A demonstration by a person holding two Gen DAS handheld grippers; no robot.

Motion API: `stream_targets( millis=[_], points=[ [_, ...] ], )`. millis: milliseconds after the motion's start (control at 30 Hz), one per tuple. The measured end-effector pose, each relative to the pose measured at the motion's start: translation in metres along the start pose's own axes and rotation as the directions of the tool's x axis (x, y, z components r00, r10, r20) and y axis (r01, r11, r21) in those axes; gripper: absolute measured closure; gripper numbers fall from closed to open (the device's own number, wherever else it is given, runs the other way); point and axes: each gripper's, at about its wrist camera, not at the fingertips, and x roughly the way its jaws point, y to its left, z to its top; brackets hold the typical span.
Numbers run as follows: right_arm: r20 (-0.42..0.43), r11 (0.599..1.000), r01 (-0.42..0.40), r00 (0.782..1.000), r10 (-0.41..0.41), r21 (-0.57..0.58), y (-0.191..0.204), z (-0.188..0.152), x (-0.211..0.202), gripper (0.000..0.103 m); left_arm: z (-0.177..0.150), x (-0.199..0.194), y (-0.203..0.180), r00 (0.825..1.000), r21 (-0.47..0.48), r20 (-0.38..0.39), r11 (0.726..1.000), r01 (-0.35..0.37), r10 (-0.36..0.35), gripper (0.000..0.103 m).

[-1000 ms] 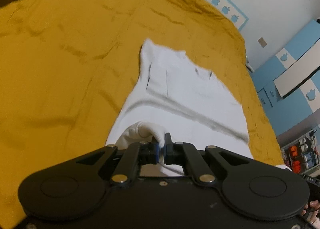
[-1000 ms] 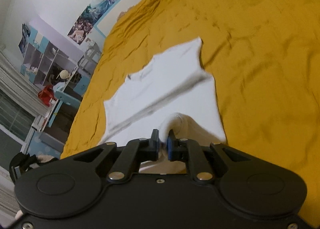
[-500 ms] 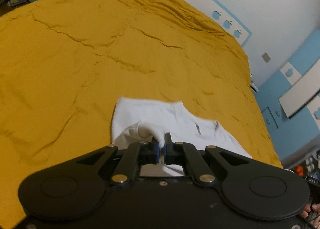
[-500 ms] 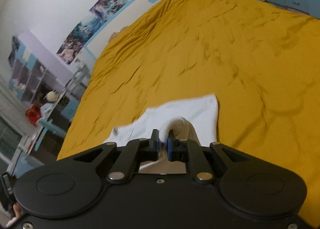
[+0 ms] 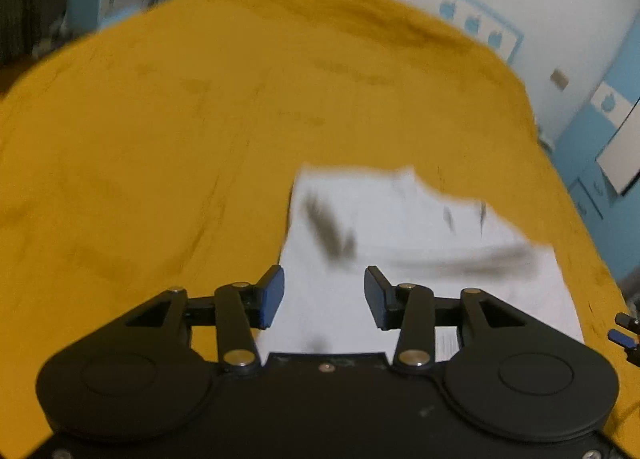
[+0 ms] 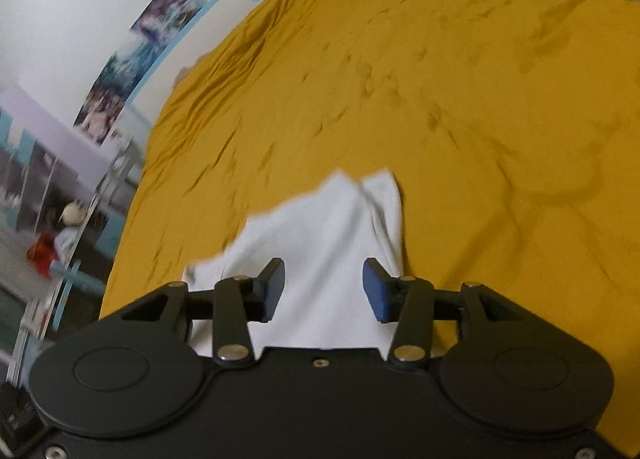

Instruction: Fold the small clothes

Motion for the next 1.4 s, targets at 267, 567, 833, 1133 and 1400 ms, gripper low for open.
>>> stream_targets(
  millis=[267, 567, 833, 1133, 1400],
  points=[
    [-0.085, 0.987, -0.008, 0.996, 0.022, 0.162, -0.042, -0.075, -0.041, 0.045, -0.089, 0.001, 0.039, 0.987, -0.25, -0.153, 0.968, 0.009, -0.049, 0.055],
    [-0.062, 0.968, 0.021, 0.998, -0.005, 0.25, -0.053, -0.081, -0.009, 0.045, -0.086, 0.032, 0.058, 0.989, -0.401, -0.113, 0.915, 0.041, -0.094, 0.049],
    [-0.034, 0.963, 0.023, 0.999, -0.014, 0.267, -0.055, -0.068, 0.019, 0.045, -0.06, 0.066, 0.05, 0.99, -0.414, -0.099, 0.909, 0.052, -0.101, 0.047],
    [-0.056, 0.983, 0.056, 0.997, -0.047, 0.177, -0.039, -0.06, 0.04, 0.095, -0.053, 0.068, 0.036, 0.994, -0.346, -0.083, 0.938, 0.036, -0.068, 0.088],
    [-0.005, 0.992, 0.02, 1.0, -0.019, 0.128, -0.014, -0.044, 0.009, 0.098, -0.031, 0.029, 0.021, 0.994, -0.309, -0.048, 0.948, 0.082, -0.102, 0.09]
  ],
)
